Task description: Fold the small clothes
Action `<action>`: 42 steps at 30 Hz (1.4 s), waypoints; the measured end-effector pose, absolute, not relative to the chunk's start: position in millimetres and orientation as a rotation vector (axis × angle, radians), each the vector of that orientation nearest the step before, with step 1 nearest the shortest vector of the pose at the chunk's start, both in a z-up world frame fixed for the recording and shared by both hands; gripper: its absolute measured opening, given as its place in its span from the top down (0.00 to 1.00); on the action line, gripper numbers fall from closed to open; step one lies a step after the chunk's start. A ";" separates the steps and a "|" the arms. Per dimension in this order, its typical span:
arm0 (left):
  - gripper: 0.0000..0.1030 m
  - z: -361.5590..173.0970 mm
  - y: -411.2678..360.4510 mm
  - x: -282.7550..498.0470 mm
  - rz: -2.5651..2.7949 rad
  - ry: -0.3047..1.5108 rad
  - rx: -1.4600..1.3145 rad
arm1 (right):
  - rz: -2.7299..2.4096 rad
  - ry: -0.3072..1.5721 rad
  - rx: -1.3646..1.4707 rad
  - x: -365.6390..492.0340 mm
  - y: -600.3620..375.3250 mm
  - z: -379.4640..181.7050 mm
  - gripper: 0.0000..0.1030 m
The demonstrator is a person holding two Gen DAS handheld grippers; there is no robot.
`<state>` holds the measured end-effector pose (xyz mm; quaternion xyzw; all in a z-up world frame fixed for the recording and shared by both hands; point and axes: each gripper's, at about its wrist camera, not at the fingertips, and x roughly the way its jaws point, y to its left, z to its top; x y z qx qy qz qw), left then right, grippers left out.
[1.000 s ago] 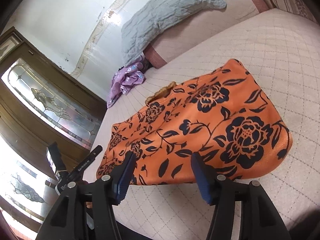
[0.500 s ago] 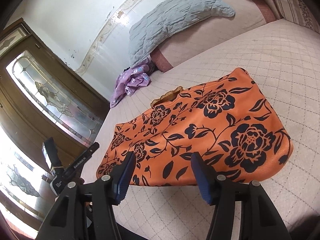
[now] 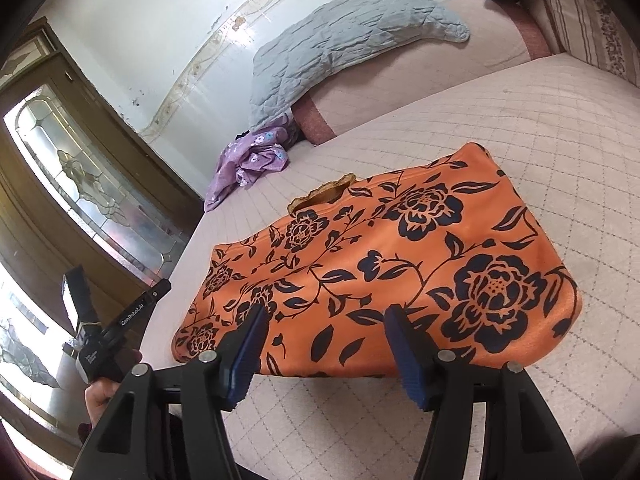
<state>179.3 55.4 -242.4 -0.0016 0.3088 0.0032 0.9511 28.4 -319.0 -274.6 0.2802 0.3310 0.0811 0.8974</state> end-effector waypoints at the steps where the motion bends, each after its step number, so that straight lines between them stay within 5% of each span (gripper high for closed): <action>1: 0.18 -242.5 54.2 179.3 0.005 0.628 0.001 | 0.166 0.682 0.578 28.0 -318.9 -274.0 0.38; 16: 0.16 -295.8 -13.6 177.9 -0.191 0.796 0.214 | 0.003 0.638 0.623 29.1 -350.3 -277.2 0.38; 23: 0.15 -313.7 -21.6 175.7 -0.184 0.814 0.258 | -0.015 0.830 0.677 52.3 -357.8 -315.7 0.48; 30: 0.15 -265.9 -29.1 147.1 -0.190 0.819 0.252 | 0.006 0.728 0.684 21.5 -365.2 -293.1 0.46; 42: 0.15 -119.6 -109.3 60.7 -0.362 0.574 0.148 | -0.049 0.497 0.686 -25.8 -403.3 -253.2 0.44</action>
